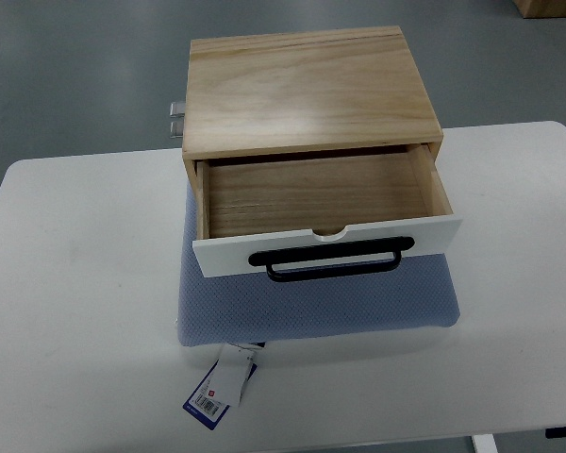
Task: Open wood drawer with right hand
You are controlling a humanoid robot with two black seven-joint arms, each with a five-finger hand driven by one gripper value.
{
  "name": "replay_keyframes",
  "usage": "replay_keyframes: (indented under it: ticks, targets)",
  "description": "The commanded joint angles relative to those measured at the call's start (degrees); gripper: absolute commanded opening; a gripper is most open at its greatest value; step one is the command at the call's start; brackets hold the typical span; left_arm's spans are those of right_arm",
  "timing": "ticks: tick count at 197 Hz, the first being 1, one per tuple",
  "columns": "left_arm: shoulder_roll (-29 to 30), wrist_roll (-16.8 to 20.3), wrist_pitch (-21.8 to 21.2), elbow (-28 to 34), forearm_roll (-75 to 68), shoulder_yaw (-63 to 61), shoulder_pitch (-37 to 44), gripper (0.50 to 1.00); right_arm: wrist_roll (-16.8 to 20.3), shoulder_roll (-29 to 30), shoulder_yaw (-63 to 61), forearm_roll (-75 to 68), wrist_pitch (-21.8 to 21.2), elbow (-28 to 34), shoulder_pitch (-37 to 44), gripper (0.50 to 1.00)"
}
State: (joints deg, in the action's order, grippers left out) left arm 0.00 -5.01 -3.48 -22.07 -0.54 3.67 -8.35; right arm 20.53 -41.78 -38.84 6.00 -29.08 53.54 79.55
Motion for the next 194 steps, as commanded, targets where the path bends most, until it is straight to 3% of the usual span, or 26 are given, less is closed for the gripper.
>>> replay_keyframes:
  ticks: [1,21,32,33,39,50,51,55,109,194]
  targets:
    - [0.0,0.0,-0.2,0.0,0.0,0.0,0.0,1.0,-7.3,2.5,-10.0,-0.4,3.0,-5.4,-9.2,0.944]
    - [0.0,0.0,-0.3,0.0,0.0,-0.1,0.0,1.0,-14.9,6.3,-17.1,-1.6,4.0,-9.5,-18.1,0.944]
    - [0.0,0.0,-0.3,0.0,0.0,-0.1,0.0,1.0,-14.9,6.3,-17.2,-1.6,4.0,-9.5,-18.1,0.944]
    - [0.0,0.0,-0.4,0.0,0.0,0.0,0.0,1.0,-19.0,8.8,-20.4,-2.7,4.0,-11.3,-22.5,0.944]
    - [0.0,0.0,-0.4,-0.1,0.0,0.0,0.0,1.0,-21.0,10.7,-22.1,-3.4,4.0,-12.2,-25.0,0.944]
    - [0.0,0.0,-0.4,-0.1,0.0,0.0,0.0,1.0,-21.1,10.7,-22.1,-3.4,4.0,-12.2,-25.0,0.944]
    - [0.0,0.0,-0.5,-0.1,0.0,0.0,0.0,1.0,-23.4,13.9,-24.6,-3.8,4.0,-13.6,-28.0,0.944]
    - [0.0,0.0,-0.5,-0.1,0.0,0.0,0.0,1.0,-24.1,15.2,-25.8,-3.8,4.0,-14.3,-29.1,0.944]
    - [0.0,0.0,-0.6,-0.3,0.0,0.0,0.0,1.0,-25.2,27.0,-38.2,-3.8,3.4,-20.5,-36.0,0.944]
    - [0.0,0.0,-0.6,-0.3,0.0,0.0,0.0,1.0,-25.2,29.3,-39.1,-3.6,3.4,-20.6,-37.6,0.944]
